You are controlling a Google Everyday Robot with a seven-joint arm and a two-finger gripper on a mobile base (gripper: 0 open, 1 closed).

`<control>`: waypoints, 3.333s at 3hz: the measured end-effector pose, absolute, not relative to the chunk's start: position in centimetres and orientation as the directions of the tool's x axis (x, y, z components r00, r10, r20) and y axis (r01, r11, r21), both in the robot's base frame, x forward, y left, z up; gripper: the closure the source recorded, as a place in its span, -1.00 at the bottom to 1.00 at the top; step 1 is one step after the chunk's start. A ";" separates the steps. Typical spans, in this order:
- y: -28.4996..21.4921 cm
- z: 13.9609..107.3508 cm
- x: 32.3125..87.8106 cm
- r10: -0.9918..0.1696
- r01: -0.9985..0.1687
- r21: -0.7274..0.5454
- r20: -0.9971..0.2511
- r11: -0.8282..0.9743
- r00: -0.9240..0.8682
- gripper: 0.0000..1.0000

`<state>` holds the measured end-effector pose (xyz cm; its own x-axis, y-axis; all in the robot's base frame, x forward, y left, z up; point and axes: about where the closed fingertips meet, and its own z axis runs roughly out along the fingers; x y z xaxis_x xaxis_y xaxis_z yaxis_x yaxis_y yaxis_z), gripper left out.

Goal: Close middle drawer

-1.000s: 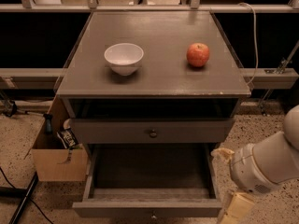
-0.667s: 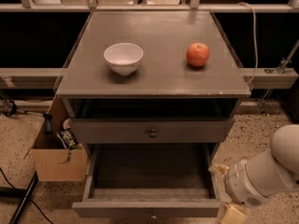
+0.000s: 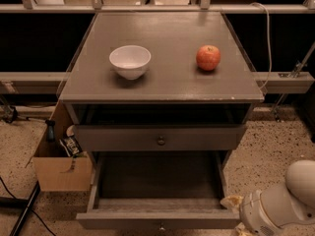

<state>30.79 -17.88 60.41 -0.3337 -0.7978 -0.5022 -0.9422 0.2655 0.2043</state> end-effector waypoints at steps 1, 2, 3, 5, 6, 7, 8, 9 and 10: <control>-18.6 58.2 30.3 -0.759 -0.947 0.184 -0.567 0.262 -0.320 -0.05; -18.7 56.0 30.1 -0.699 -0.953 0.167 -0.650 0.251 -0.298 0.44; -17.9 53.8 30.3 -0.649 -0.952 0.183 -0.698 0.246 -0.301 0.91; -17.0 53.4 30.2 -0.658 -0.955 0.179 -0.694 0.235 -0.292 1.00; -15.0 51.0 31.4 -0.654 -0.950 0.213 -0.689 0.230 -0.313 1.00; -13.7 47.3 32.9 -0.644 -0.935 0.254 -0.678 0.247 -0.355 1.00; -13.2 45.2 33.3 -0.636 -0.924 0.278 -0.671 0.261 -0.381 1.00; -12.5 43.6 32.9 -0.629 -0.915 0.300 -0.664 0.270 -0.404 1.00; -12.5 43.5 32.9 -0.628 -0.914 0.301 -0.664 0.271 -0.405 0.64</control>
Offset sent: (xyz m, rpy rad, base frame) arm -0.0096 -0.0118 -0.0672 0.2671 -0.1361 -0.0233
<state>32.89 -12.48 43.50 -0.4054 -0.6283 -0.6640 -0.9141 0.2712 0.3015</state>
